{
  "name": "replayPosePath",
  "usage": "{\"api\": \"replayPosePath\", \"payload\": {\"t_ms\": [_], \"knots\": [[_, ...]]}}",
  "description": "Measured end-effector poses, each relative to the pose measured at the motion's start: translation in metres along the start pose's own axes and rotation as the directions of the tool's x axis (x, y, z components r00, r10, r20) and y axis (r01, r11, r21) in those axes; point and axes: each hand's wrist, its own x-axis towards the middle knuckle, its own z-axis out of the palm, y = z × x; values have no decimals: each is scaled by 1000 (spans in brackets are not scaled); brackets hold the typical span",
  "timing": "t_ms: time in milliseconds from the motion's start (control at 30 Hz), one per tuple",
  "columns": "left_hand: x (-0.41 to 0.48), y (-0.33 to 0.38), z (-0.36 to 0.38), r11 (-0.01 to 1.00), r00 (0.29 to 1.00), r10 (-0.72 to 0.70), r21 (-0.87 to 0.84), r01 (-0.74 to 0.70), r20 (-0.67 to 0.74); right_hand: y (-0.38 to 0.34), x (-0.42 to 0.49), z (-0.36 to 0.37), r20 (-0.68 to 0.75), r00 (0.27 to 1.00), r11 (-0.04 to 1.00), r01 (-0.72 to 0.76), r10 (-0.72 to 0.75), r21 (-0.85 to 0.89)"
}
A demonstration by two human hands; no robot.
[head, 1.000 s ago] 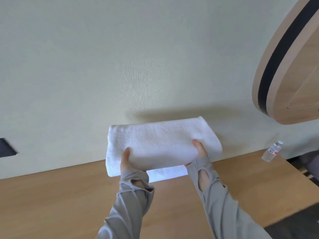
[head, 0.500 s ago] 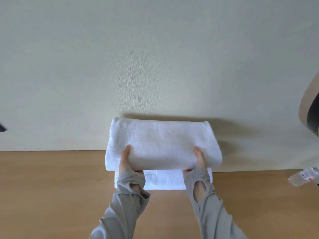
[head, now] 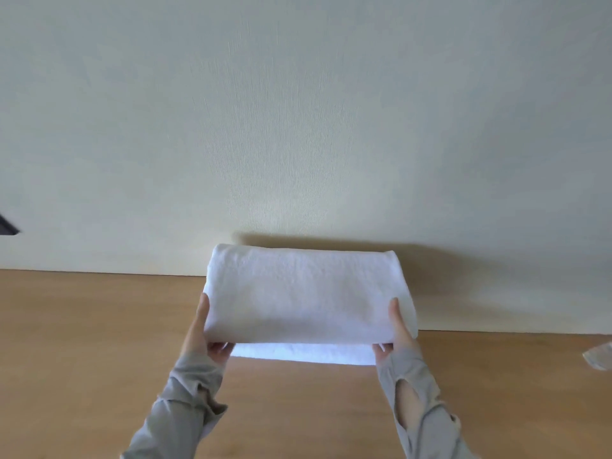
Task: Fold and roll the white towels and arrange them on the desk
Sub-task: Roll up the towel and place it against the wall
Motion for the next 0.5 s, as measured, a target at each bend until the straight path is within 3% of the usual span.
{"api": "replayPosePath", "payload": {"t_ms": [133,300,400,500], "knots": [[10,28,-3,949,996,-29,314,2,83,-28,9,-7,32,999,994,-38,41,-101],[28,50,19,794,992,-114,605,53,62,-63,32,5,150,968,855,-99,201,-509],[38,52,27,735,996,-77,677,33,35,-64,40,10,61,995,815,-29,79,-578],[34,48,31,687,992,121,720,-102,25,-63,42,8,45,995,862,101,-90,-496]]}}
